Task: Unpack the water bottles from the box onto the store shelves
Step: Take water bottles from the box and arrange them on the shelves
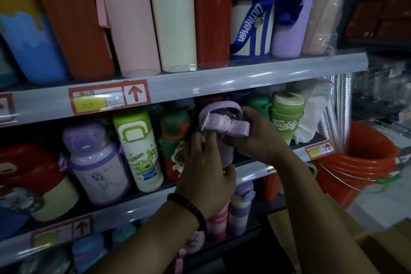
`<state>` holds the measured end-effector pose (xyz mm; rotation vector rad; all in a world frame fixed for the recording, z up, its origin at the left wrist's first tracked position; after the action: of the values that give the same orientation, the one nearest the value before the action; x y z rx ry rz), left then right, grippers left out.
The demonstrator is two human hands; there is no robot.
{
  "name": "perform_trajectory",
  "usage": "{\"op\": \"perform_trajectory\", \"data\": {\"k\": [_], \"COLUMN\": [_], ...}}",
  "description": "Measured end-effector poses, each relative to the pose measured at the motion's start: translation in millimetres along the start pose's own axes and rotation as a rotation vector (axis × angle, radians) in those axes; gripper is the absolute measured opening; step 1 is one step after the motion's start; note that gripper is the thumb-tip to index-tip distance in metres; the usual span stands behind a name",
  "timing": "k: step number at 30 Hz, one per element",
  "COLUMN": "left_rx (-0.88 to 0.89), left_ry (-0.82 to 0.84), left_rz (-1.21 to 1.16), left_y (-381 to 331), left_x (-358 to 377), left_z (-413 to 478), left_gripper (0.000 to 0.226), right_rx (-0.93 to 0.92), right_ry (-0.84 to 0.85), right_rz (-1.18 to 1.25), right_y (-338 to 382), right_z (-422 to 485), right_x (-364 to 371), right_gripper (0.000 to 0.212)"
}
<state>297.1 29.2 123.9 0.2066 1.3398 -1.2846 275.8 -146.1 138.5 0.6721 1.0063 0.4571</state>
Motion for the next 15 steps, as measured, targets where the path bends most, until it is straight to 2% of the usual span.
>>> {"op": "perform_trajectory", "data": {"k": [4,5,8,10,15], "left_rx": [0.016,0.022,0.005,-0.032,-0.098], "left_ry": [0.005,-0.009,-0.049,-0.059,-0.049], "left_rz": [-0.008,-0.01,-0.018,-0.066,-0.091], "left_y": [-0.6,-0.8,0.0,3.3,13.2], "left_x": [-1.2,-3.7,-11.0,-13.9,-13.9], "left_z": [-7.2,-8.6,-13.0,-15.9,-17.8], "left_gripper": [0.081,0.075,0.039,0.026,0.038], "right_rx": [0.014,0.0,-0.048,-0.086,-0.108], "right_ry": [0.061,0.062,0.057,0.052,0.05], "right_rz": [-0.165,-0.166,-0.171,-0.169,-0.145], "right_y": [9.7,12.4,17.4,18.3,12.1], "right_z": [-8.6,-12.0,-19.5,-23.6,-33.3], "right_x": [-3.0,-3.5,-4.4,-3.6,-2.0], "right_gripper": [0.08,0.082,0.083,0.086,0.092]}}
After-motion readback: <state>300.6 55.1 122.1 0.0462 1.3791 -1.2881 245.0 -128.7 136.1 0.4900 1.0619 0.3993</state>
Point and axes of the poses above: each hand's wrist, its own z-axis towards the middle knuckle, its own x-axis out of the palm, y = z × x, the point moved 10 cm from there along z, towards the middle knuckle, and after that the axes turned 11 degrees about y, right-handed, at the moved point
